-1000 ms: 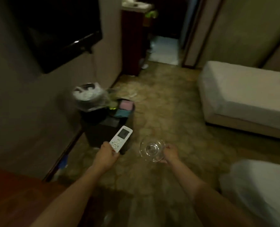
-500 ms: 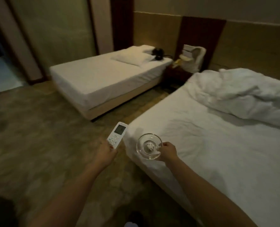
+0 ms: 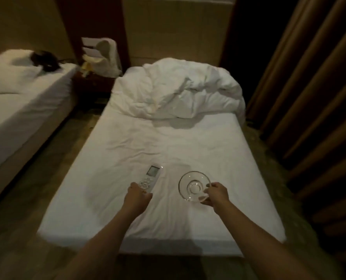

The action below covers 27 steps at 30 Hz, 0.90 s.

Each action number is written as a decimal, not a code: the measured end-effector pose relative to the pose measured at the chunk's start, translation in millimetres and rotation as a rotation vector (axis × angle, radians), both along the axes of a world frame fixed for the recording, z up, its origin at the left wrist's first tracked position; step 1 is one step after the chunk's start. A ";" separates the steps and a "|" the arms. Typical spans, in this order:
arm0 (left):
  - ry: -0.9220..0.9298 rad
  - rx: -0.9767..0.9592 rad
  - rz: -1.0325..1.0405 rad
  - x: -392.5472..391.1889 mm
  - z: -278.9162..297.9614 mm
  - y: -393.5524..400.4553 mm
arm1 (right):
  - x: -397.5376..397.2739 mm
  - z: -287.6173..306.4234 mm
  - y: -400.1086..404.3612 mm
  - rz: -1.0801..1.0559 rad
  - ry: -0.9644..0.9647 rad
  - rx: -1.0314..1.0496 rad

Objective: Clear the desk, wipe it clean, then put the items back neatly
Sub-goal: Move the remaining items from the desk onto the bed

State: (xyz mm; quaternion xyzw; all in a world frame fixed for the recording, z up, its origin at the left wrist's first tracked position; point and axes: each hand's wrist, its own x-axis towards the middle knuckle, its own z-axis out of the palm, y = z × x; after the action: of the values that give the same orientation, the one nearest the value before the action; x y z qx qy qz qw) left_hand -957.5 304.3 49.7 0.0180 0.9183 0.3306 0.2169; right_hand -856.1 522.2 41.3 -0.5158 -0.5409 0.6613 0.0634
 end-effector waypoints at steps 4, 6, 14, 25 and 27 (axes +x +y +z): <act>-0.044 0.006 -0.126 -18.0 -17.9 77.6 | 11.7 -12.2 58.8 -0.202 -0.014 -0.055; -0.067 0.009 -0.165 -25.9 -28.3 116.1 | 13.0 -20.2 87.5 -0.292 -0.028 -0.077; -0.206 0.005 -0.156 -56.8 -79.4 254.3 | -20.1 -74.2 216.8 -0.399 -0.132 -0.242; -0.284 -0.170 -0.070 -124.3 -187.0 416.4 | -121.6 -189.9 382.9 -0.232 -0.294 -0.196; -0.256 -0.186 -0.073 -135.7 -202.2 438.8 | -134.2 -204.8 400.2 -0.242 -0.292 -0.207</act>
State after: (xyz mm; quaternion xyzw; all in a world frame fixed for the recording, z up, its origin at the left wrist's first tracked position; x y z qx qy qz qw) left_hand -1093.2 743.0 -152.5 -0.0108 0.9086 0.2356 0.3446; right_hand -990.2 922.4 -163.6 -0.6713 -0.4076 0.6190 0.0101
